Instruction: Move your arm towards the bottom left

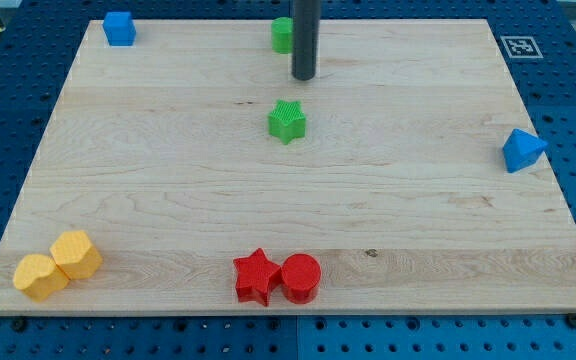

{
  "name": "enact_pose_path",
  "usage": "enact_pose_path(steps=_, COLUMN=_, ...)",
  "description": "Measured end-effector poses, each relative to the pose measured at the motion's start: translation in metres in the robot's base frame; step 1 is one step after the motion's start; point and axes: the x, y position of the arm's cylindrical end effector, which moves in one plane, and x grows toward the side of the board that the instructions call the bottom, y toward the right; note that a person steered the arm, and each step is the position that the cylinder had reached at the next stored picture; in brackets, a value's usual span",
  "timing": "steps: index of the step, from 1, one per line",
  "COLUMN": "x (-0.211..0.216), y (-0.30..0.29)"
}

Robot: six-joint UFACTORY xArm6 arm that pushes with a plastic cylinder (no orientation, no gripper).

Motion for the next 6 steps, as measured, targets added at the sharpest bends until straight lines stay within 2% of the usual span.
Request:
enact_pose_path(steps=1, x=0.000, y=-0.066)
enact_pose_path(steps=2, x=0.038, y=-0.129)
enact_pose_path(steps=3, x=0.115, y=-0.198)
enact_pose_path(steps=4, x=0.162, y=-0.279)
enact_pose_path(steps=5, x=0.170, y=-0.303)
enact_pose_path(steps=6, x=0.178, y=-0.304)
